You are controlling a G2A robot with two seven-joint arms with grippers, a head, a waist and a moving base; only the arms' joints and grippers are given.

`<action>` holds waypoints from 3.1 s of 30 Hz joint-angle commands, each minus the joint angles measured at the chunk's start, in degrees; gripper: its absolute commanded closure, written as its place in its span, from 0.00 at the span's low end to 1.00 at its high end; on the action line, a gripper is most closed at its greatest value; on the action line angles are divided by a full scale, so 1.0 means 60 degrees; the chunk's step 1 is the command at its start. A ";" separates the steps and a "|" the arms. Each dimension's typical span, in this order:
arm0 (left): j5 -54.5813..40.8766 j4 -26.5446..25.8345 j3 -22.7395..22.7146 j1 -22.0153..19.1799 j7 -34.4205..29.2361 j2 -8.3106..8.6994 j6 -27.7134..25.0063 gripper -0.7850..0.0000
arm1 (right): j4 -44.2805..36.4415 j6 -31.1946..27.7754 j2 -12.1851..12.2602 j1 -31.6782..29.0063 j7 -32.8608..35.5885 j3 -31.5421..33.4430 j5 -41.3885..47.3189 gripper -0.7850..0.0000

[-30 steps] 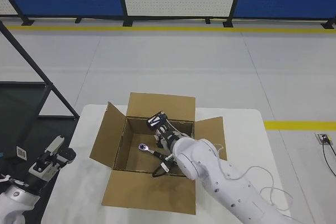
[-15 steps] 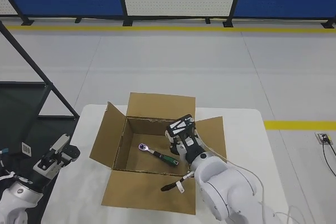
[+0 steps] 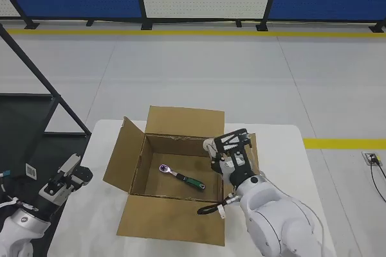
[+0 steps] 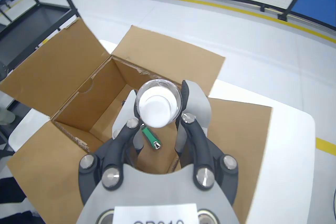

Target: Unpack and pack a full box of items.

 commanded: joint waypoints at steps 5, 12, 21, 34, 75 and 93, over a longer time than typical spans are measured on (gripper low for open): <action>-0.0023 -0.0083 -0.0126 -0.0095 -0.0036 0.0037 0.0045 0.00 | -0.1472 0.0515 0.0172 -0.1504 0.0170 0.1935 -0.0550 1.00; -0.0001 -0.0080 -0.0055 -0.0239 0.0067 0.0066 0.0157 0.00 | -0.1303 0.1314 0.0213 -0.3052 -0.0296 0.4305 0.0470 1.00; 0.0212 -0.0276 0.0223 -0.0287 0.0055 0.0097 0.0251 0.00 | 0.1123 0.0753 0.0285 -0.3171 0.0210 0.5301 0.0813 1.00; 0.0373 -0.0323 0.0413 -0.0367 0.0330 0.0127 0.0555 0.00 | 0.2895 0.0321 0.0338 -0.2062 0.1733 0.4747 -0.0312 1.00; 0.0246 -0.0281 0.0334 -0.0196 0.0471 0.0114 0.0378 0.00 | -0.1039 -0.0340 0.0313 -0.2033 0.0542 0.4575 0.0637 0.00; -0.0772 0.0086 -0.0716 0.0886 0.1017 0.0028 -0.0145 0.00 | 0.4145 -0.2704 -0.0616 0.4069 0.2891 -0.2021 0.2497 0.00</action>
